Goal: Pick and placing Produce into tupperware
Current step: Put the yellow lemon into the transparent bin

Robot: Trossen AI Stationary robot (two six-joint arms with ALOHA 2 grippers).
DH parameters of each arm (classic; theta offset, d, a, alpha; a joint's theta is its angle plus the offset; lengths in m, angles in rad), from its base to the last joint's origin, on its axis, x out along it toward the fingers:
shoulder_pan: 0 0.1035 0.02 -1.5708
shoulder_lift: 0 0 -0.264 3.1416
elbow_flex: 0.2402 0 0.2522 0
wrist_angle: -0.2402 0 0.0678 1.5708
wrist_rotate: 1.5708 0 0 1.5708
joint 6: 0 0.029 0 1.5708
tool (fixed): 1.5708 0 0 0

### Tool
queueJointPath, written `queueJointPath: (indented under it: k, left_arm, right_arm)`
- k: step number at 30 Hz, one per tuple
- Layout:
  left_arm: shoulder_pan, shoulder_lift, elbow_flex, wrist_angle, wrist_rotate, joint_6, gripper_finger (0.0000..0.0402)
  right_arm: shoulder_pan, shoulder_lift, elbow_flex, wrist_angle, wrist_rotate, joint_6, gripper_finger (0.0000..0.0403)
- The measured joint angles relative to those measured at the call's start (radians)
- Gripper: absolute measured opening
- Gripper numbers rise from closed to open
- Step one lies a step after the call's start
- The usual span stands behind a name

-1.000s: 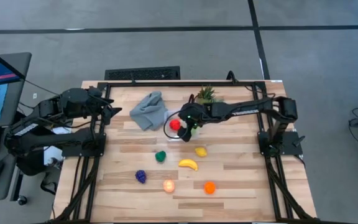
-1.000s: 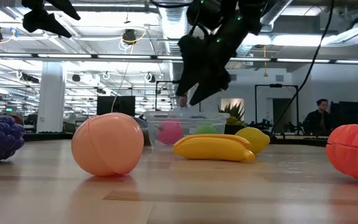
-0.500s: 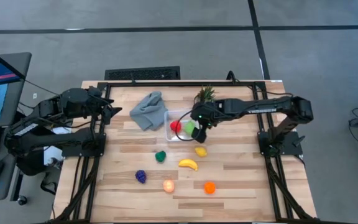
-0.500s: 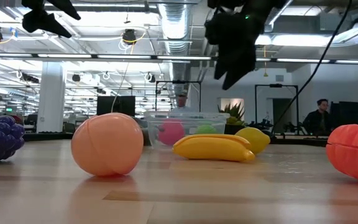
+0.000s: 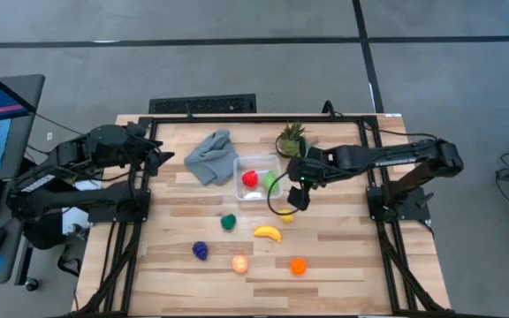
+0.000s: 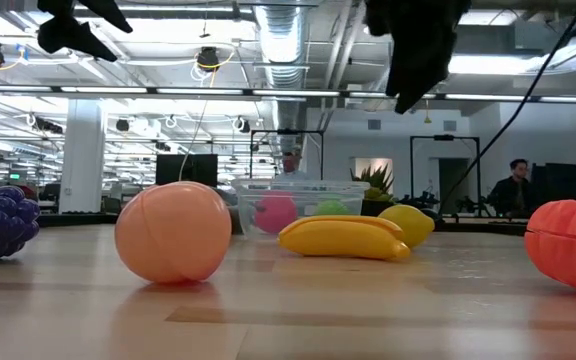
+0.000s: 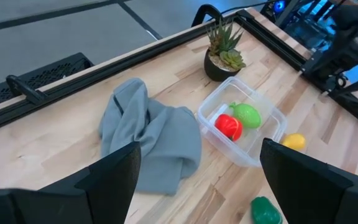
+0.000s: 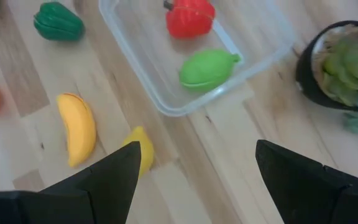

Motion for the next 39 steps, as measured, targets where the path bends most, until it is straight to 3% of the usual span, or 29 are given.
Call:
queueJointPath:
  k: [5, 11, 18, 29, 39]
  left_arm:
    - [0.000, 0.026, 0.000, 0.001, 0.002, 0.005, 0.0317]
    - [0.000, 0.061, 0.000, 0.000, 0.006, 0.027, 0.0317]
    - [0.000, 0.099, 0.000, 0.023, 0.009, 0.063, 0.0317]
    - [0.000, 0.160, 0.000, 0.023, 0.009, 0.103, 0.0317]
    - [0.000, 0.173, 0.000, 0.022, 0.008, 0.115, 0.0317]
  right_arm:
    - [0.052, -0.048, -0.019, -0.036, 0.084, 0.061, 0.0340]
    - [0.132, -0.150, -0.172, -0.008, 0.119, 0.263, 0.0323]
    - [0.251, -0.234, -0.360, 0.213, 0.151, 0.468, 0.0312]
    - [0.407, -0.185, -0.559, 0.555, 0.262, 0.542, 0.0312]
    - [0.411, -0.076, -0.591, 0.650, 0.318, 0.561, 0.0312]
